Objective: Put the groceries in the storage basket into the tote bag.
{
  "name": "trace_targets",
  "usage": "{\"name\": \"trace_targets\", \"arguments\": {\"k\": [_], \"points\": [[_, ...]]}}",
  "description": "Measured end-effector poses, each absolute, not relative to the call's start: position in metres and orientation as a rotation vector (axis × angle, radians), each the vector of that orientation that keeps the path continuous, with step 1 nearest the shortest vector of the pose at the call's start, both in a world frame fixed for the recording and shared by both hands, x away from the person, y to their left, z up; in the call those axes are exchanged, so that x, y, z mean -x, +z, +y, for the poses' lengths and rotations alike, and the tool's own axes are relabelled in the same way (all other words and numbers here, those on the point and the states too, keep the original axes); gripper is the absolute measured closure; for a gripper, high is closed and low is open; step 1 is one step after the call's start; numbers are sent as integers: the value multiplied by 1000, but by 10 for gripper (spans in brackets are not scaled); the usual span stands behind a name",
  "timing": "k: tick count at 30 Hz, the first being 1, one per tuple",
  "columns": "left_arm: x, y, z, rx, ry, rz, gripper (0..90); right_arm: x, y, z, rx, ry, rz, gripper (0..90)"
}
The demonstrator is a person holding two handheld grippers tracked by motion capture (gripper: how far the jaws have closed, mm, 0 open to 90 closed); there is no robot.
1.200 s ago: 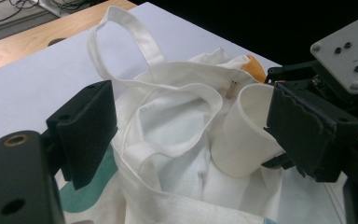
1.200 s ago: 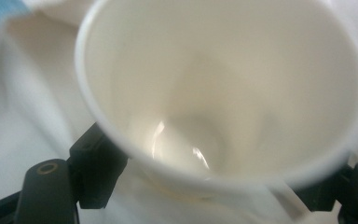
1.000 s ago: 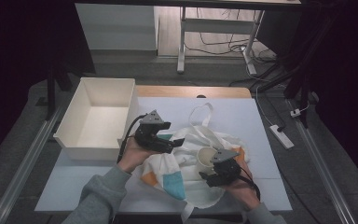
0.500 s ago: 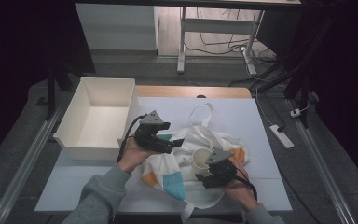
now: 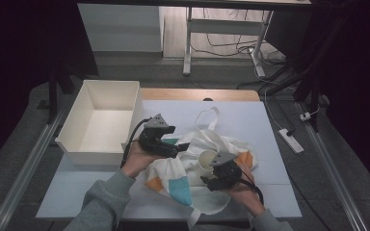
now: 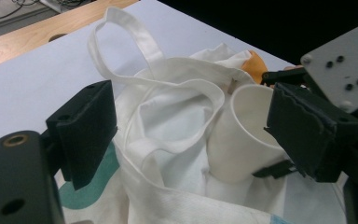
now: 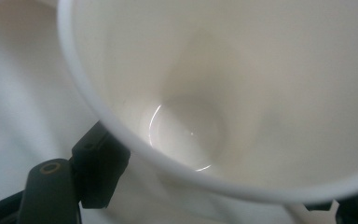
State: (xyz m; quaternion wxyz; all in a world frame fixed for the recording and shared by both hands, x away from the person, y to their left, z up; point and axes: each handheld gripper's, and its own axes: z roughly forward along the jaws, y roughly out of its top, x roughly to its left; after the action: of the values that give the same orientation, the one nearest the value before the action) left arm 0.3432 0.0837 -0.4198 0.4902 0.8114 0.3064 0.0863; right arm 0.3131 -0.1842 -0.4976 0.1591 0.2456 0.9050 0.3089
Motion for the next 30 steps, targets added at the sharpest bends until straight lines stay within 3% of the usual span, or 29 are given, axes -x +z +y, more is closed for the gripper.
{"name": "trace_targets", "arguments": {"k": [9,14,19,30], "points": [[-344,-421,84,-1975,209,747,163,-310,-498,-184,-694,887,2603,223],[-342,-421,86,-1975,211,745,163,-308,-493,-190,-725,934,2578,126],[-339,-420,88,-1978,215,741,163,-298,-481,-203,-731,1008,2553,92],[-326,-421,99,-2002,227,725,163,-296,-452,-251,-799,1192,2410,134]]}}
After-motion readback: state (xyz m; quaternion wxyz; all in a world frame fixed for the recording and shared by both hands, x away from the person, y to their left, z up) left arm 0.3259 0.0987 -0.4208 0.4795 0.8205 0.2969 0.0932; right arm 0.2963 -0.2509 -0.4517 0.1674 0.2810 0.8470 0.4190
